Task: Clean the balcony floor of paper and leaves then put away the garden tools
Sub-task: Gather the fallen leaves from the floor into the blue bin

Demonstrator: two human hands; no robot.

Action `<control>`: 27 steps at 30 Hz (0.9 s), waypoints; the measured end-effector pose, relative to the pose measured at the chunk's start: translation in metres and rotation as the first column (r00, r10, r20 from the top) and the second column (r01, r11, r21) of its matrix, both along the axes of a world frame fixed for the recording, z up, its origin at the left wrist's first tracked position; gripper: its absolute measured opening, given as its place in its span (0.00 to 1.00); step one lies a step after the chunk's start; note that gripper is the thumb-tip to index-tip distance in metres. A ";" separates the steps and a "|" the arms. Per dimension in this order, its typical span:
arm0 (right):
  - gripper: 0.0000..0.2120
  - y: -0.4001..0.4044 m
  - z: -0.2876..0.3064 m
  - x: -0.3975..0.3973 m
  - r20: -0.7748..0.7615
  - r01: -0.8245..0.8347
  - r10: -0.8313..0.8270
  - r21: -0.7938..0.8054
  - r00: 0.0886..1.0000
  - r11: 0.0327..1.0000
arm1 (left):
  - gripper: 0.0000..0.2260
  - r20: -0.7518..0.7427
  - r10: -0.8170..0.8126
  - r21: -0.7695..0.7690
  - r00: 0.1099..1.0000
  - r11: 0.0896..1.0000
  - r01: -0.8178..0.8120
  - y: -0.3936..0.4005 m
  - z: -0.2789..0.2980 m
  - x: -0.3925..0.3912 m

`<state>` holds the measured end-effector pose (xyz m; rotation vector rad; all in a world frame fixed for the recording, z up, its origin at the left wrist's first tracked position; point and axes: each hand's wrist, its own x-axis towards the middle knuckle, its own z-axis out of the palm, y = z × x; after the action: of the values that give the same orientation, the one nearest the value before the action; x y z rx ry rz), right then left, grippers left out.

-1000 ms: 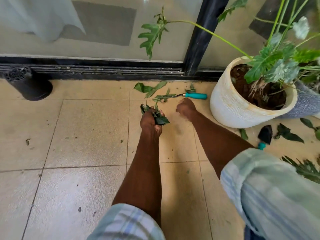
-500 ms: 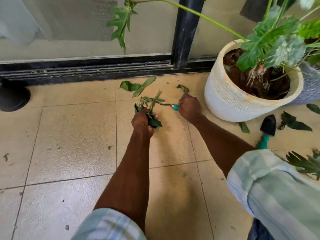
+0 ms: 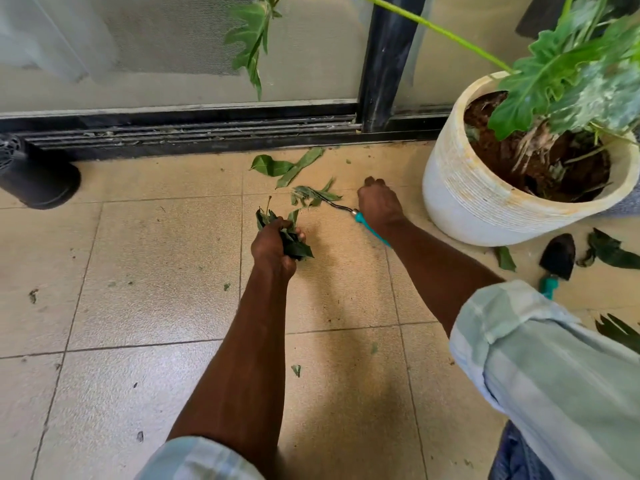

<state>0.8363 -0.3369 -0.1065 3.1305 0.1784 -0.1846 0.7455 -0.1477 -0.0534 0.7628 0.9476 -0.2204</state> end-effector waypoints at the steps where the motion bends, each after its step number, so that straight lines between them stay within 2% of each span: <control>1: 0.10 -0.001 0.002 -0.004 0.007 0.006 -0.006 0.012 1.000 1.000 | 0.04 -0.003 0.007 0.003 1.000 1.000 -0.007 0.003 0.001 -0.002; 4: 0.09 -0.001 0.010 0.001 -0.044 0.144 -0.137 0.206 0.990 0.968 | 0.05 0.001 0.035 0.009 0.999 0.999 -0.035 0.012 0.003 -0.007; 7: 0.21 0.016 0.014 0.023 -0.132 0.148 -0.098 0.459 0.986 0.876 | 0.05 0.010 0.071 0.007 0.997 0.997 -0.071 0.022 0.003 -0.015; 9: 0.30 0.032 0.012 0.035 -0.222 0.079 0.023 0.441 0.975 0.894 | 0.04 0.014 0.101 0.009 0.995 0.995 -0.101 0.027 0.002 -0.019; 11: 0.33 0.047 0.009 0.040 -0.299 0.016 0.106 0.377 0.948 0.926 | 0.05 0.008 0.124 0.013 0.992 0.992 -0.124 0.034 -0.001 -0.023; 15: 0.26 0.066 0.010 0.028 -0.361 -0.087 0.218 0.344 0.907 0.935 | 0.04 0.010 0.139 0.004 0.990 0.990 -0.139 0.044 0.000 -0.030; 19: 0.11 0.077 0.004 0.004 -0.288 0.031 0.141 0.518 0.947 0.855 | 0.04 0.015 0.175 -0.011 0.984 0.985 -0.175 0.051 -0.001 -0.033; 22: 0.09 0.083 0.015 -0.005 -0.471 0.121 0.186 0.547 0.862 0.828 | 0.04 0.008 0.191 -0.032 0.982 0.981 -0.190 0.054 -0.003 -0.036; 25: 0.09 0.085 0.027 0.003 -0.591 0.330 0.080 0.553 0.803 0.765 | 0.04 0.000 0.203 -0.054 0.979 0.978 -0.202 0.057 -0.005 -0.037; 27: 0.08 0.084 0.027 0.014 -0.478 0.333 -0.073 0.486 0.875 0.808 | 0.03 0.000 0.211 -0.065 0.977 0.975 -0.211 0.061 -0.005 -0.039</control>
<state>0.8505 -0.2525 -0.0793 3.6185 -0.1584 -1.0353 0.7062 -0.0869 -0.0585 0.5977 1.0022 -0.0621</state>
